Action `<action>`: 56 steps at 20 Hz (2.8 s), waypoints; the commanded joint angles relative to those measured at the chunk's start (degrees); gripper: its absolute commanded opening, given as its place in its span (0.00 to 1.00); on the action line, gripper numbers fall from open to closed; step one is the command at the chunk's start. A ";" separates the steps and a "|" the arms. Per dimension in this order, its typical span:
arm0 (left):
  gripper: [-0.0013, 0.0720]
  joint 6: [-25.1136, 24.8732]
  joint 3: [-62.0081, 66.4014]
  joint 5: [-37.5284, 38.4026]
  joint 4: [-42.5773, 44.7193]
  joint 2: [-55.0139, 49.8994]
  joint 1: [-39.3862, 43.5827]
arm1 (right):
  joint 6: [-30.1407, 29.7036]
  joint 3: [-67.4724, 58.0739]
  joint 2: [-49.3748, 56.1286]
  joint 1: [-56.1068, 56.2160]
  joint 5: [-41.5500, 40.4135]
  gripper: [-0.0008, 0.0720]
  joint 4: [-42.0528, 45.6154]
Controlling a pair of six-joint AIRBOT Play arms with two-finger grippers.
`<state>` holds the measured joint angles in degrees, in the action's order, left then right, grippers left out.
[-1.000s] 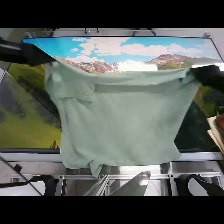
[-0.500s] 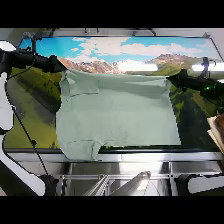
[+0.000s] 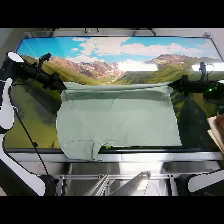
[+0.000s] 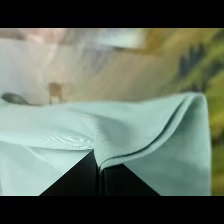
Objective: Fold the shirts.
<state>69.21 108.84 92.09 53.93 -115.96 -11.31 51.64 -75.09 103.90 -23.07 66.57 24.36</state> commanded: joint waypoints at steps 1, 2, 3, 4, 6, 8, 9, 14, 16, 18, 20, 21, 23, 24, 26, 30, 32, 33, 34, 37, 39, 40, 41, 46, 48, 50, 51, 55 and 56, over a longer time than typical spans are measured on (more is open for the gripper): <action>0.06 3.21 -2.89 2.71 3.50 -0.04 0.11 | 0.68 -0.20 2.19 -0.39 1.84 0.04 5.95; 0.06 3.34 -3.87 2.69 3.45 -0.04 0.42 | 0.66 -0.20 2.69 -0.22 1.86 0.04 5.97; 0.06 3.34 -4.96 2.71 3.45 -0.04 0.96 | 0.68 -0.20 3.19 0.13 1.79 0.04 6.47; 0.06 3.34 -6.03 2.71 3.45 -0.04 1.51 | 0.68 -0.20 3.48 0.52 1.60 0.04 7.15; 0.06 3.21 -7.65 1.79 3.56 -0.04 2.97 | 0.70 -0.20 3.61 1.57 0.24 0.04 8.68; 0.04 3.30 -7.91 -0.04 3.52 -0.02 3.58 | 0.72 -0.20 3.61 2.36 -0.81 0.04 8.52; 0.04 3.30 -7.89 -0.09 3.50 0.09 3.54 | 0.72 -0.22 3.61 2.49 -0.79 0.04 8.48; 0.43 9.57 -6.99 6.56 3.56 0.85 2.32 | 3.26 -0.24 1.49 1.44 1.51 0.43 9.33; 0.43 15.19 -4.98 10.12 3.56 0.92 0.42 | 6.19 -0.24 -0.92 -0.74 4.70 0.43 11.67; 0.43 17.40 -4.90 11.34 3.56 2.80 -1.22 | 9.05 -0.20 -3.56 -3.61 9.70 0.43 17.29; 0.43 16.31 -10.58 8.68 3.63 8.33 -2.16 | 12.46 1.38 -6.40 -6.47 15.74 0.42 25.81; 0.42 14.56 -15.21 6.56 3.63 12.00 -2.56 | 12.92 4.11 -8.39 -7.87 17.55 0.42 29.18; 0.43 10.58 -27.93 1.42 3.61 20.74 -3.28 | 12.61 12.48 -13.29 -10.56 17.70 0.42 33.18; 0.43 9.40 -34.34 -1.05 3.61 24.65 -3.80 | 11.74 17.40 -15.91 -12.00 17.14 0.42 35.23; 0.43 8.20 -45.97 -4.63 3.61 31.17 -5.68 | 9.86 25.44 -19.71 -14.53 14.40 0.42 37.64; 0.43 8.44 -58.38 -4.85 3.54 37.07 -11.19 | 5.07 35.80 -21.57 -15.13 6.29 0.42 34.51; 0.43 8.46 -63.17 -4.66 3.54 39.69 -13.29 | 2.01 38.97 -21.55 -14.23 2.97 0.42 29.49; 0.43 8.46 -65.61 -4.76 3.58 41.05 -13.62 | 0.15 39.93 -21.55 -13.64 2.03 0.42 27.17; 0.43 8.46 -67.78 -4.83 3.56 42.23 -13.84 | -0.94 40.41 -21.55 -12.70 1.11 0.42 25.35; 0.43 8.87 -74.51 -7.32 3.61 45.55 -13.81 | -0.90 40.41 -21.51 -9.60 -0.48 0.42 24.50; 0.43 10.01 -78.38 -9.07 4.33 47.12 -13.81 | -0.90 40.41 -21.49 -8.04 -1.01 0.42 23.19; 0.43 11.04 -79.80 -9.81 6.62 47.65 -13.81 | -0.90 40.41 -21.49 -7.43 -1.05 0.42 22.71; 0.43 12.52 -81.02 -10.23 9.88 48.13 -13.81 | -0.90 40.41 -21.49 -6.93 -1.03 0.42 22.47; 0.43 13.90 -84.26 -13.70 13.40 50.69 -13.49 | -0.90 40.41 -21.49 -5.88 -1.01 0.42 21.42; 0.42 12.15 -84.76 -16.52 9.77 50.95 -11.69 | -0.90 40.41 -21.49 -5.88 -0.76 0.42 21.40; 0.42 11.32 -84.74 -18.27 7.32 50.73 -8.31 | -0.87 40.41 -21.49 -5.88 -0.55 0.42 21.42; 0.42 11.32 -84.70 -19.41 6.93 50.18 -6.25 | -0.87 40.41 -21.49 -5.88 -0.37 0.42 21.38; 0.42 11.21 -84.65 -21.97 3.93 44.65 1.92 | -0.87 40.41 -21.49 -5.88 0.63 0.42 20.37; 0.42 11.19 -84.65 -21.31 3.89 43.04 3.34 | -0.87 40.41 -21.49 -5.88 1.42 0.42 20.37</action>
<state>80.82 24.29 73.84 58.63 -69.47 -12.64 50.72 -34.63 82.46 -28.99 70.59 45.32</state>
